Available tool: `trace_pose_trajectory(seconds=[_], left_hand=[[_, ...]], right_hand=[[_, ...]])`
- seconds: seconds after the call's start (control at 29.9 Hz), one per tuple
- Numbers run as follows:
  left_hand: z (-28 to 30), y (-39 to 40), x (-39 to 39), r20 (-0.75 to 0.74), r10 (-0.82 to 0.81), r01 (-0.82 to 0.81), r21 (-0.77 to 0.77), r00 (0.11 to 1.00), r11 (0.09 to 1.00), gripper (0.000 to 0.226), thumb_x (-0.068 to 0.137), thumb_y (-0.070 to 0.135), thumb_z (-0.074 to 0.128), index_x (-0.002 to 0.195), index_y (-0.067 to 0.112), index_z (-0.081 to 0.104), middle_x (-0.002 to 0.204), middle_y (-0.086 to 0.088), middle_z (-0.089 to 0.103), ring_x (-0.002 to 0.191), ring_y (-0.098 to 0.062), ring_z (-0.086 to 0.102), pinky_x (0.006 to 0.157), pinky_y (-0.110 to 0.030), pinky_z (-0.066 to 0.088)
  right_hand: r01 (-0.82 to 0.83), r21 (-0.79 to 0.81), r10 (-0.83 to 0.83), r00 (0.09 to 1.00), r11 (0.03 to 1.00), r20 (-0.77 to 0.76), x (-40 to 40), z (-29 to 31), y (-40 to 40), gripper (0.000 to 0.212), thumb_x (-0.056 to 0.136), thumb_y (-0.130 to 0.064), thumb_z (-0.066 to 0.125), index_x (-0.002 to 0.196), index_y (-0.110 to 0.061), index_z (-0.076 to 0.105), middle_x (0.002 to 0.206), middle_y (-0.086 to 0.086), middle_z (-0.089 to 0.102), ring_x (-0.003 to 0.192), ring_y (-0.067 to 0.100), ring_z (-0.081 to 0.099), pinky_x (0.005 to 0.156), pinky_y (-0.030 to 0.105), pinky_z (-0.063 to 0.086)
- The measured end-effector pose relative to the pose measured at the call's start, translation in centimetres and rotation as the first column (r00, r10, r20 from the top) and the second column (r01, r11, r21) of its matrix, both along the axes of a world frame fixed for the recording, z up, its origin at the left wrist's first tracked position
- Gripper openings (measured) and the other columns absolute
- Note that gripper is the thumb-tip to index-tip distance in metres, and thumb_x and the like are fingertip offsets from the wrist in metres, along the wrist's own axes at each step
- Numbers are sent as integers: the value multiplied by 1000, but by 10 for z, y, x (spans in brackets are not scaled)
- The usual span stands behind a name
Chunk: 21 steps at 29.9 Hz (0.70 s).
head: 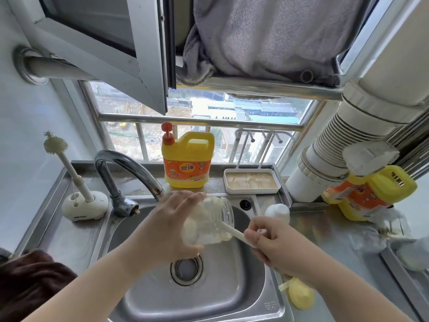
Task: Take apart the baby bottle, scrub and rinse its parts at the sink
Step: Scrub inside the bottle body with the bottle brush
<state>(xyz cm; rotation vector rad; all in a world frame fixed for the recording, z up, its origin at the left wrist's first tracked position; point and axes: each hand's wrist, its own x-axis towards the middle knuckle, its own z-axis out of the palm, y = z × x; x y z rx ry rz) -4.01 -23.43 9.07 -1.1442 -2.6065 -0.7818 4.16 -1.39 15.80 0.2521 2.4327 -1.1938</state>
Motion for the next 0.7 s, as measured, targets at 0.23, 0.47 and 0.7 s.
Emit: trace_pose_trajectory(seconds=[0.23,0.47,0.7], left_hand=[[0,3,-4,-23,-161,159,-74,987,985,83,56,52,66,129,20,42,117,-3,57,107,-17,51,85,-29,48],[4,0,-7,220,-45,30,71,974,997,90,52,60,68,133,38,34,123,20,43,112,-1,42,93,-12,30],[8,2,-8,96,-102,107,-52,990,993,87,54,59,62,132,26,39,120,0,57,107,-11,46,90,-25,39]], right_hand=[[-321,158,314,947,934,71,-7,14,6,22,94,-34,53,74,-24,53,50,-12,51,45,5,38,49,14,33],[-126,454,240,949,882,-204,-13,7,4,15,96,-37,45,85,-27,49,65,-9,48,53,2,41,57,22,39],[-200,16,199,979,980,44,-9,3,0,24,94,-34,53,72,-24,52,46,-11,50,45,9,38,50,21,32]])
